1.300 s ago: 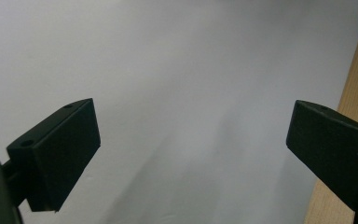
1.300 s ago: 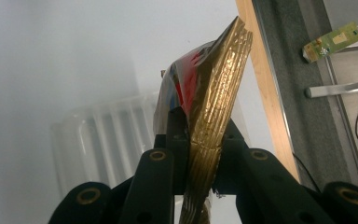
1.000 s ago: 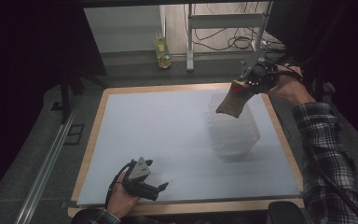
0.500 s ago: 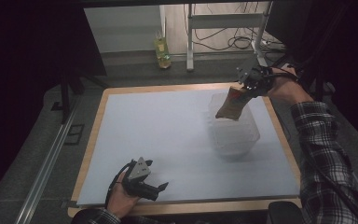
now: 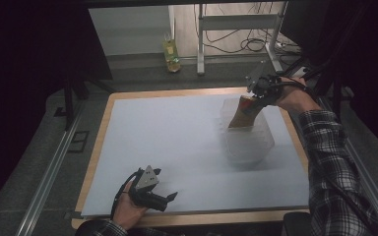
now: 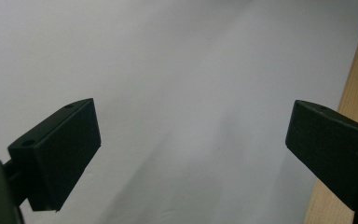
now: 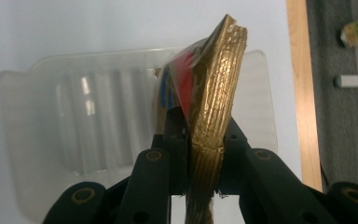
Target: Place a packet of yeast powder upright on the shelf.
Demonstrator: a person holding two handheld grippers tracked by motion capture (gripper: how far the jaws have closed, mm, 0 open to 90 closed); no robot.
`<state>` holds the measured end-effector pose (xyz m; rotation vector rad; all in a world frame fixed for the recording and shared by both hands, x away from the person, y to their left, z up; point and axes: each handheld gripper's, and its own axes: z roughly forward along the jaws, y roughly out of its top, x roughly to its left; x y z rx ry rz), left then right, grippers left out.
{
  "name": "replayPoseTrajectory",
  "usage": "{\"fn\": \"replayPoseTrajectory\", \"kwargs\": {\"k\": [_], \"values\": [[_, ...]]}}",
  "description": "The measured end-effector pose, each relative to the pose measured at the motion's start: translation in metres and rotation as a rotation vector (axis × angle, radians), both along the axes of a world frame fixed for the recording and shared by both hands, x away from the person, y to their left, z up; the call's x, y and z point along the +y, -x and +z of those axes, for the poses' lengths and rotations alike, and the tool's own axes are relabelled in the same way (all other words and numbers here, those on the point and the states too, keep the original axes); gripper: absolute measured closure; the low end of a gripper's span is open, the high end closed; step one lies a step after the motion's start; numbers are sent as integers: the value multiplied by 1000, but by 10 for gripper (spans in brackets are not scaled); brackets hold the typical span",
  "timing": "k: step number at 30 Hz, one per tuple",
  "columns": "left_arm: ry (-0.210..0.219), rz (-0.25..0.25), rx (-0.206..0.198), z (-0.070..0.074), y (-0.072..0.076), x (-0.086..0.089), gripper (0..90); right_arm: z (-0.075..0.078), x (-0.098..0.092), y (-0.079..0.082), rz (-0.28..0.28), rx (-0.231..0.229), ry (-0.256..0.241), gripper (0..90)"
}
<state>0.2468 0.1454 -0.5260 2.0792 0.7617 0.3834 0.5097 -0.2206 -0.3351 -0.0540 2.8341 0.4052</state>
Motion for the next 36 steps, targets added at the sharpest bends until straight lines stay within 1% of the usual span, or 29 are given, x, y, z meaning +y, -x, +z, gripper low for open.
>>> {"fn": "replayPoseTrajectory", "kwargs": {"k": [1, 3, 4, 5, 7, 8, 9, 10, 11, 17, 18, 19, 21, 25, 26, 27, 28, 30, 32, 36], "values": [[-2, 0, -2, 0, 0, 0, 31, -3, 0, -1, -4, 11, -11, 766], [-4, -1, -1, 0, 0, 0, 31, -9, 1, -3, -20, 10, -25, 759], [-4, -2, -1, 0, 0, 0, 31, -13, 2, -5, -15, 18, -33, 756], [-5, -2, -2, 0, 0, 0, 31, -15, 2, -5, -22, 20, -44, 752], [-7, -1, -2, 0, 0, 0, 31, -19, 3, -7, -34, 31, -75, 745], [-7, -1, -2, 0, 0, 0, 31, -19, 3, -7, -34, 31, -75, 745], [-11, -3, -2, 0, 0, 0, 31, -23, 3, -8, -54, 36, -76, 724], [-11, -3, -1, 0, 0, 0, 31, -23, 3, -8, -54, 36, -76, 724], [-13, -3, -2, 0, 0, 0, 31, -24, 3, -8, -60, 44, -77, 705], [-13, -3, -3, 0, 0, 0, 31, -22, 0, -6, -70, 47, -101, 666], [-15, -3, -3, 0, 0, 0, 31, -22, -1, -5, -71, 38, -102, 661], [-15, -3, -3, 0, 0, 0, 31, -22, -1, -4, -72, 48, -106, 656], [-16, -1, -3, 0, 0, 0, 31, -22, -2, -3, -74, 43, -112, 640], [-19, -3, 1, 0, 0, -1, 31, -21, -2, 0, -74, 43, -113, 635], [-19, -3, 1, -1, 0, -1, 31, -20, -3, 1, -71, 30, -124, 629], [-18, 0, 0, -1, 0, -1, 31, -20, -3, 1, -68, 34, -128, 628], [-15, 4, 0, -1, 0, -2, 31, -19, -3, 2, -69, 26, -131, 624], [-27, 4, -1, -1, 0, -1, 30, -19, -3, 4, -71, 39, -132, 621], [-35, 3, -4, -2, -1, -1, 30, -18, -2, 5, -68, 24, -136, 614], [-40, 5, -5, -2, -1, -1, 29, -18, 1, 7, -62, 25, -139, 592]]}}
